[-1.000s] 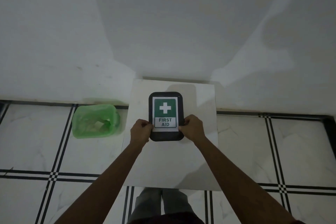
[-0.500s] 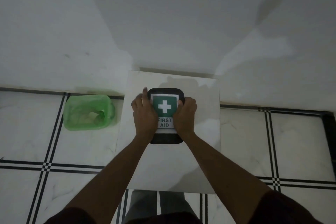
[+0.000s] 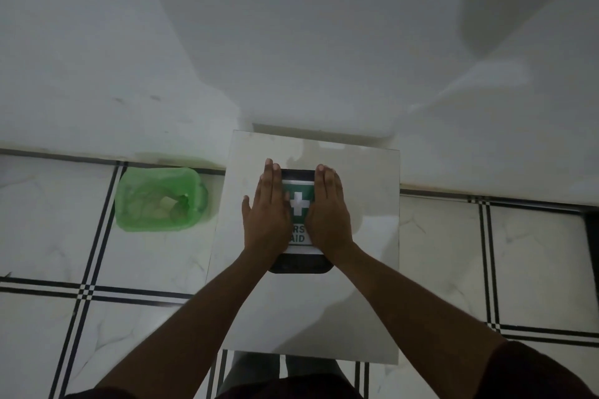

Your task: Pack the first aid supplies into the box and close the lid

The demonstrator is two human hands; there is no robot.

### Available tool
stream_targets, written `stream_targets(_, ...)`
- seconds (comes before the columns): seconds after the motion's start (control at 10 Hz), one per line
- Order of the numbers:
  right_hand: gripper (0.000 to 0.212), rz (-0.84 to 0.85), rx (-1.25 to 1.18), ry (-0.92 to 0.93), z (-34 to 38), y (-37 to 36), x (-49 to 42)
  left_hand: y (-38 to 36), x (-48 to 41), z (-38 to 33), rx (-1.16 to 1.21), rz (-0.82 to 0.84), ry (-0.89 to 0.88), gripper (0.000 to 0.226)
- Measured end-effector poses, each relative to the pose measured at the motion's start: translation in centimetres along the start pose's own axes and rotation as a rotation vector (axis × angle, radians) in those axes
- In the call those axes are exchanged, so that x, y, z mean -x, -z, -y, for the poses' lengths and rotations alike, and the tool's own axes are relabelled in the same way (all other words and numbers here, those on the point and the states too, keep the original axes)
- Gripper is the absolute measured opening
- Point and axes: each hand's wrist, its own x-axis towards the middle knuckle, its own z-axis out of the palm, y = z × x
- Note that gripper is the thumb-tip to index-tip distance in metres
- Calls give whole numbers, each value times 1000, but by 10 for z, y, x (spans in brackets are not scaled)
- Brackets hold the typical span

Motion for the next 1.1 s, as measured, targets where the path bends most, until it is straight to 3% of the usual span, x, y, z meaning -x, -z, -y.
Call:
stream_targets(0.4,77,66,-9,-10,8,12,1,5,-1,4,165,-11,-60,61)
stream_targets(0.6,68,41,72,40,9,22,34,12,31,10,-97,35,-81,57)
stream_targets(0.7,58,44,37,13,9,14,57,7,57,16,-119,91,-64,60)
stream_targets(1.1,65,-1,-39,-9,16,27,63,25,58,9,-38,46,-59,55)
